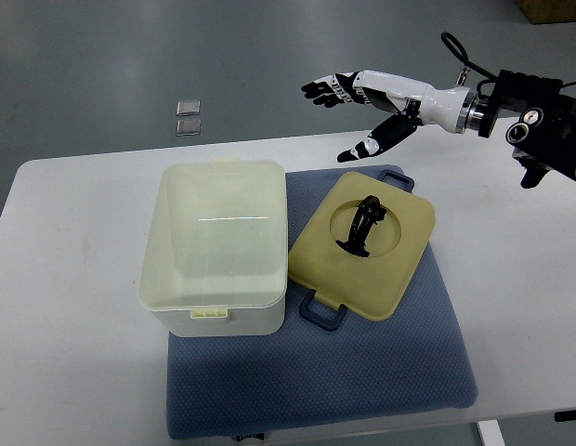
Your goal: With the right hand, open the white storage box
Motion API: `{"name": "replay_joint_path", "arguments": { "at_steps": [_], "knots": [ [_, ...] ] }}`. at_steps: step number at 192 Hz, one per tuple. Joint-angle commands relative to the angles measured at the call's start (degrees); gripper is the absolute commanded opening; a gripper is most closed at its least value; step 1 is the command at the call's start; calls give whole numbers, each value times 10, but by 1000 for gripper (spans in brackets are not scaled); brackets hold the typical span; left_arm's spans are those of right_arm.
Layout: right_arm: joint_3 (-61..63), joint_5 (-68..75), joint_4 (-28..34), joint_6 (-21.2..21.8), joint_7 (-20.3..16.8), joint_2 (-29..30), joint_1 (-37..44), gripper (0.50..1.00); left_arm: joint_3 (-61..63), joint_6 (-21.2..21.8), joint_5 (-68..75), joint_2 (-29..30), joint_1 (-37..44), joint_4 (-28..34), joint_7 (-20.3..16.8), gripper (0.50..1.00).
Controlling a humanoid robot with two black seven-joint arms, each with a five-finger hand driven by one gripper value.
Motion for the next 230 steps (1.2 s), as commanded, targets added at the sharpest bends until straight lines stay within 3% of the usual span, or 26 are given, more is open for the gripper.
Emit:
{"name": "replay_joint_path", "arguments": {
  "at_steps": [1, 54, 119, 196, 230],
  "knots": [
    [3, 58, -17, -7, -1, 5, -9, 926, 0, 0, 0, 0, 0, 0, 0, 1000],
    [3, 285, -90, -20, -7, 47, -43, 926, 0, 0, 0, 0, 0, 0, 0, 1000],
    [2, 494, -177, -67, -82, 117, -76, 926, 0, 0, 0, 0, 0, 0, 0, 1000],
    [7, 514, -180, -82, -73, 137, -101, 926, 1, 0, 0, 0, 0, 0, 0, 1000],
    [72, 512, -180, -84, -73, 154, -123, 926, 1, 0, 0, 0, 0, 0, 0, 1000]
  ]
}}
